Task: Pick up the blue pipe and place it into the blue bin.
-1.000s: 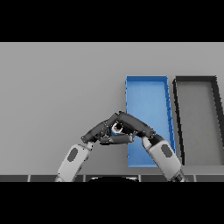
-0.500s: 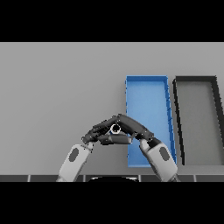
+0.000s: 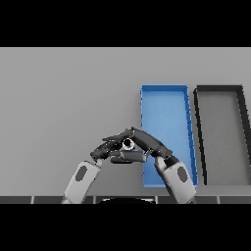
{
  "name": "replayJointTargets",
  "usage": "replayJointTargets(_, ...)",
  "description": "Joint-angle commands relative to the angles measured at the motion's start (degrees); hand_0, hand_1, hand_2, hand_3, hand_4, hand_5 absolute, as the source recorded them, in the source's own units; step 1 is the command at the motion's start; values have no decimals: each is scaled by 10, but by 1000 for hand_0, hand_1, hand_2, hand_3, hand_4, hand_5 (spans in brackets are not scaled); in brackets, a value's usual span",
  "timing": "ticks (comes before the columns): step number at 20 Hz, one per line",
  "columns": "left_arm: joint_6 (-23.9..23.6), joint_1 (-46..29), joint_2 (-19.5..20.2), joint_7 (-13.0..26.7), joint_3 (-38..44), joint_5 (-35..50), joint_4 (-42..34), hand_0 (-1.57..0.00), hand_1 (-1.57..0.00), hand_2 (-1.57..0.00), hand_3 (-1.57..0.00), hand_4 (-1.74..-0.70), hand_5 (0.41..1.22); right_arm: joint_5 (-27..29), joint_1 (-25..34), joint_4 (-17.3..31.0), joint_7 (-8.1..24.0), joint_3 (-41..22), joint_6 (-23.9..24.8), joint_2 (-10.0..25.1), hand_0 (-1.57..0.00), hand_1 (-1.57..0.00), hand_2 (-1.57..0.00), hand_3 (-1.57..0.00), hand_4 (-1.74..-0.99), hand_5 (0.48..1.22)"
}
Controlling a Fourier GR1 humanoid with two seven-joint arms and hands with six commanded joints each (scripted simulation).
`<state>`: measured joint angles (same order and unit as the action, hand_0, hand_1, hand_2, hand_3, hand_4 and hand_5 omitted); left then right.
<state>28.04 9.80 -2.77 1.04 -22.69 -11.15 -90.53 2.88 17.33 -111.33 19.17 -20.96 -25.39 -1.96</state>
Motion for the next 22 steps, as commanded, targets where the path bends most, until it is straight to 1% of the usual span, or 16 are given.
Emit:
replayJointTargets(1, -2, 0, -3, 10, -1, -1, 1, -157, -146, -143, -112, -1011, 785, -6, -1, 0, -5, 3, 1, 0, -1569, -1569, -1569, -1568, -1499, 1218)
replayJointTargets(2, -7, 2, -4, 6, 1, -2, 2, -125, -117, -114, -89, -991, 729, -10, 0, -1, -8, 5, 0, -3, -1570, -1570, -1570, -1569, -1499, 1219)
replayJointTargets(3, -10, 8, -7, 13, 5, 1, 1, -100, -93, -91, -71, -977, 682, -13, 0, -1, -17, 11, -2, 0, -1570, -1570, -1570, -1569, -1499, 1219)
replayJointTargets(5, -14, 0, -13, 31, 6, 5, 9, -64, -59, -58, -45, -974, 607, -8, 3, 1, -11, 16, -5, -8, -1570, -1570, -1570, -1570, -1499, 1220)
replayJointTargets(8, -14, -1, -12, 45, 12, 11, 9, -32, -30, -29, -23, -967, 544, -9, 5, 2, -19, 23, -5, -22, -1571, -1571, -1571, -1570, -1497, 1220)
replayJointTargets(9, -13, -3, -8, 48, 16, 15, 0, -25, -24, -23, -18, -970, 531, 1, 14, -1, -12, 32, -2, -29, -1571, -1571, -1571, -1571, -1497, 1221)
replayJointTargets(11, -22, -2, -15, 52, 7, 1, 15, -16, -15, -14, -11, -969, 512, 34, 26, -16, 30, 44, -4, -39, -1571, -1571, -1571, -1571, -1495, 1221)
replayJointTargets(12, -25, -1, -16, 55, 6, -1, 11, -13, -12, -11, -9, -968, 501, 62, 38, -26, 42, 62, -6, -35, -1571, -1571, -1571, -1571, -1495, 1221)
replayJointTargets(14, -22, -1, -15, 62, 7, 3, 10, -8, -7, -7, -5, -973, 489, 115, 75, -34, 96, 93, 21, -39, -1571, -1571, -1571, -1571, -1494, 1221)
replayJointTargets(15, -23, 0, -15, 61, 9, 1, 14, -6, -5, -5, -4, -971, 485, 134, 97, -38, 106, 111, 30, -34, -1571, -1571, -1571, -1571, -1494, 1221)
replayJointTargets(17, -22, -2, -11, 61, 9, 0, 14, -3, -3, -3, -2, -961, 475, 190, 154, -39, 139, 155, 59, -19, -1571, -1571, -1571, -1571, -1496, 1221)
replayJointTargets(18, -22, -2, -12, 62, 8, 0, 9, -3, -2, -2, -2, -956, 475, 214, 183, -39, 148, 176, 73, -10, -1571, -1571, -1571, -1571, -1496, 1221)
replayJointTargets(19, -21, -3, -10, 60, 8, 2, 5, -2, -2, -2, -1, -954, 474, 222, 214, -35, 148, 198, 91, 2, -1571, -1571, -1571, -1571, -1497, 1221)
replayJointTargets(21, -19, -17, -3, 41, 2, -3, -3, -1, -1, -1, 0, -949, 471, 220, 261, -9, 146, 248, 125, 29, -1571, -1571, -1571, -1571, -1497, 1221)
replayJointTargets(22, -19, -17, -1, 41, 3, -3, -8, 0, 0, 0, 0, -947, 468, 220, 270, -6, 144, 268, 132, 46, -1571, -1571, -1571, -1571, -1498, 1221)
